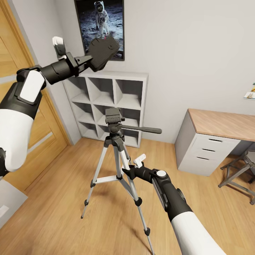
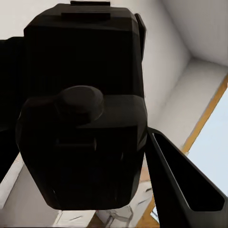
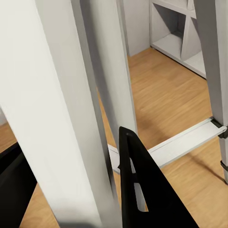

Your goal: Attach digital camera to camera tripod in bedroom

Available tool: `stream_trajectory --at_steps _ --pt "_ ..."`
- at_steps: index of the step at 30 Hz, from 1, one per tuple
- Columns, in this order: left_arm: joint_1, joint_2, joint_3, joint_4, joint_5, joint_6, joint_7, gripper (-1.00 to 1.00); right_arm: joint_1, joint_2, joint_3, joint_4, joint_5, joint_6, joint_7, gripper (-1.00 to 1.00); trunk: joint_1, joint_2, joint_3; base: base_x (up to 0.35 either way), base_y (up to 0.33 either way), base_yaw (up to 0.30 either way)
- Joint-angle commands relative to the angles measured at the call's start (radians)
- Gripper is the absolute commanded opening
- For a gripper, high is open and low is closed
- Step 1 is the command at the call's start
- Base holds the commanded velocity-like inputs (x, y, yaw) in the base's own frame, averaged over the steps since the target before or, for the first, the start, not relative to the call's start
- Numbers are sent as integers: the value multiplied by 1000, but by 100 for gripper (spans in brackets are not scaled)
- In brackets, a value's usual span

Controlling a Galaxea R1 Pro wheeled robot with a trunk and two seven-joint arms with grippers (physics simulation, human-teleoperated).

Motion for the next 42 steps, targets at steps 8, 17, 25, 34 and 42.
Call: stream_trajectory --at_steps 8,17,25,34,42 --pt "45 12 2 31 9 8 -7 -100 -1 1 -1 -3 2 5 4 -100 1 -2 -2 0 0 0" --pt "54 26 -95 -104 -146 -7 -17 -100 -1 1 -1 -3 1 5 4 -100 1 -2 -2 0 0 0" --pt "54 55 -207 -299 -454 -267 -183 -100 -1 1 -1 -3 5 5 2 -100 1 -2 -2 0 0 0" --pt "55 61 -216 -211 -492 -328 -233 -100 -1 1 -1 -3 6 5 2 -100 1 -2 -2 0 0 0" --pt "59 63 -215 -198 -474 -329 -227 -100 -2 1 -1 -3 6 4 3 -100 1 -2 -2 0 0 0"
